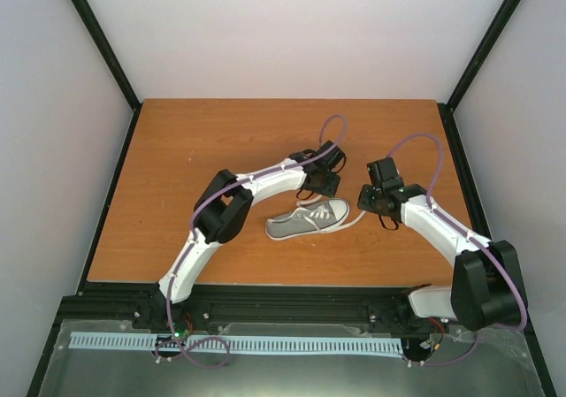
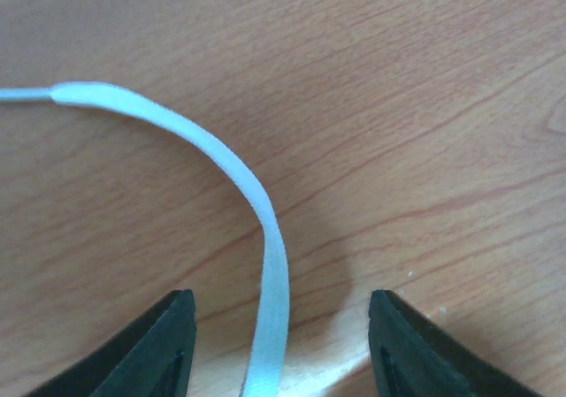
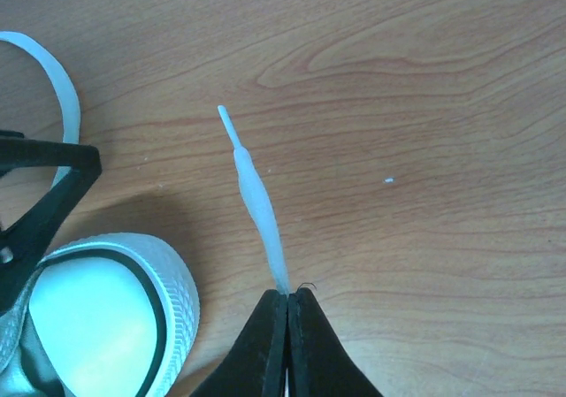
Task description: Tie the shoes
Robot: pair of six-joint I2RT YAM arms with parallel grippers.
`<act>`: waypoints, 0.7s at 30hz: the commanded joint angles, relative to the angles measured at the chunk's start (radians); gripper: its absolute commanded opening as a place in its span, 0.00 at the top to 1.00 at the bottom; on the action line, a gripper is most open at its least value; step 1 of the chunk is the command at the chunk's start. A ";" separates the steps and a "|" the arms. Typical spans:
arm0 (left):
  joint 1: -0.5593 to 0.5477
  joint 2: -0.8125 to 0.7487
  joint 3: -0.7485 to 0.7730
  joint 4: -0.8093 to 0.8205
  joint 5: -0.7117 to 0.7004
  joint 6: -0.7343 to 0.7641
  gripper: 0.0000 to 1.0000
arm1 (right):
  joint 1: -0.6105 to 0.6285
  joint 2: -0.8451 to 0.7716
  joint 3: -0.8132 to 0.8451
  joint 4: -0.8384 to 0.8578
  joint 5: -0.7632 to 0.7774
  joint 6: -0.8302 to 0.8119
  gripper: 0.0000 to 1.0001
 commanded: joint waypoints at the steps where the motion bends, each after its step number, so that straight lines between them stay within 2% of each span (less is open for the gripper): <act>1: -0.017 0.063 0.049 -0.068 -0.044 0.011 0.54 | -0.007 -0.032 -0.015 0.022 0.006 0.015 0.97; 4: -0.017 0.042 0.025 -0.041 -0.057 -0.005 0.83 | -0.007 -0.042 -0.016 0.030 -0.002 0.000 0.97; 8: -0.015 -0.059 -0.030 -0.003 -0.147 -0.020 0.97 | -0.007 -0.043 0.002 0.034 -0.041 -0.046 0.97; 14: 0.011 -0.381 -0.275 0.068 -0.343 -0.025 0.99 | -0.007 -0.079 0.045 0.016 -0.066 -0.080 0.97; 21: 0.124 -0.767 -0.602 0.098 -0.251 -0.050 0.99 | -0.007 -0.056 0.069 0.044 -0.152 -0.116 0.97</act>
